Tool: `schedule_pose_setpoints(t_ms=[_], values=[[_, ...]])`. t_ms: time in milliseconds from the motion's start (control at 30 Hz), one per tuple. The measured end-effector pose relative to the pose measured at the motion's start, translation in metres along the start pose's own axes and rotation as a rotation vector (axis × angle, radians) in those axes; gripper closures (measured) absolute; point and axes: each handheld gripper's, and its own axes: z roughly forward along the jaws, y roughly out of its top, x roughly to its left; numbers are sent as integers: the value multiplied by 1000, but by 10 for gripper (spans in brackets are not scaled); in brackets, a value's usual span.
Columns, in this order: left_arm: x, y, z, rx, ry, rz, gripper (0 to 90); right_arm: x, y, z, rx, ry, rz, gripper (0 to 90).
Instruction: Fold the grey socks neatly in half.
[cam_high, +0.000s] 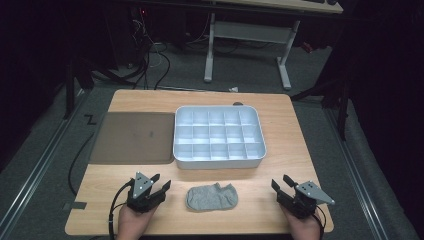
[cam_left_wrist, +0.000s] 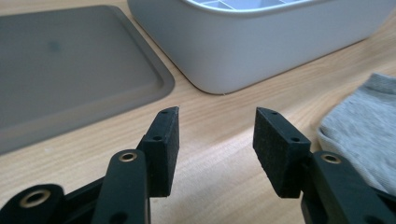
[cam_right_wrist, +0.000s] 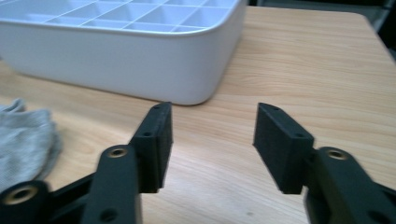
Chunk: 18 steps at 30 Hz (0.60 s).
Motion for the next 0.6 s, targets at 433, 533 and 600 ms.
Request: schedule_pose_setpoints(t_ms=[433,533,600], values=[[-8,-2,9,47,-41,17,475,10,-5,8,70,-15,-23,503],[-8,-2,9,50,-47,17,475,11,-5,9,73,-11,-27,503],[-8,-2,8,47,-51,15,475,11,-5,9,76,-7,-27,503]])
